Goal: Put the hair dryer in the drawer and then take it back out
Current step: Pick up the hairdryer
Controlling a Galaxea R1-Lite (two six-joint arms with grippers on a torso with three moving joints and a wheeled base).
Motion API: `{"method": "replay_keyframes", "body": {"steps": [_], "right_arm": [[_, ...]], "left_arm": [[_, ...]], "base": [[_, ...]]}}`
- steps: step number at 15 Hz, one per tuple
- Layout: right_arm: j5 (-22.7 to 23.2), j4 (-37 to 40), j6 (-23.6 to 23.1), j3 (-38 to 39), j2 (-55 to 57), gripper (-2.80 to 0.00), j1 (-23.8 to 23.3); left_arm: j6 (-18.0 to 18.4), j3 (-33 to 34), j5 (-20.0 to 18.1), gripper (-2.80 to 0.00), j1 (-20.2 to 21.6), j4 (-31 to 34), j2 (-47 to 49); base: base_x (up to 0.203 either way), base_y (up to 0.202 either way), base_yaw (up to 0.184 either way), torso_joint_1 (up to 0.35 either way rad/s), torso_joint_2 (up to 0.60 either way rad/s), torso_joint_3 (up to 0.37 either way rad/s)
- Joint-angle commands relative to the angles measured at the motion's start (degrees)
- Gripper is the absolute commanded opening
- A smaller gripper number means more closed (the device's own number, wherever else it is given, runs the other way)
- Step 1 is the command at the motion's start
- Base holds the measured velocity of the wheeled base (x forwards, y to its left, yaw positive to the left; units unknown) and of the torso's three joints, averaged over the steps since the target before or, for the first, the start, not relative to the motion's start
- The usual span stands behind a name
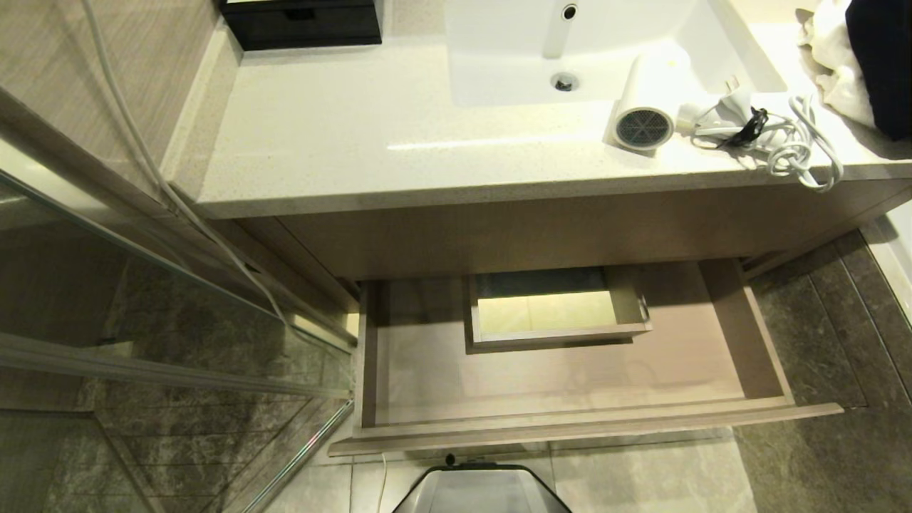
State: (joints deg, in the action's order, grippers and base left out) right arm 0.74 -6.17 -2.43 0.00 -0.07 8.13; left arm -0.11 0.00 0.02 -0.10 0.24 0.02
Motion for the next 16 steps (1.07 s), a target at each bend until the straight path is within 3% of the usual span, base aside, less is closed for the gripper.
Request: {"method": "replay_keyframes", "body": {"steps": [1, 11, 16], "right_arm": [[-0.04, -0.07, -0.04, 2.29, -2.22, -2.8, 0.05], [0.66, 0.02, -1.35, 2.29, -2.22, -2.8, 0.05], [0.42, -0.11, -1.48, 2.29, -2.22, -2.8, 0.1]], "left_arm": [[-0.04, 0.05, 0.05, -2.8, 0.01, 0.02, -0.02], [-0.07, 0.09, 0.06, -2.8, 0.01, 0.02, -0.02], [-0.07, 0.09, 0.04, -2.8, 0.01, 0.02, -0.02]], "base": [[0.0, 0.0, 0.0, 0.163, -0.32, -0.161], [0.0, 0.0, 0.0, 0.024, -0.05, -0.022], [0.0, 0.0, 0.0, 0.204, -0.01, 0.184]]}}
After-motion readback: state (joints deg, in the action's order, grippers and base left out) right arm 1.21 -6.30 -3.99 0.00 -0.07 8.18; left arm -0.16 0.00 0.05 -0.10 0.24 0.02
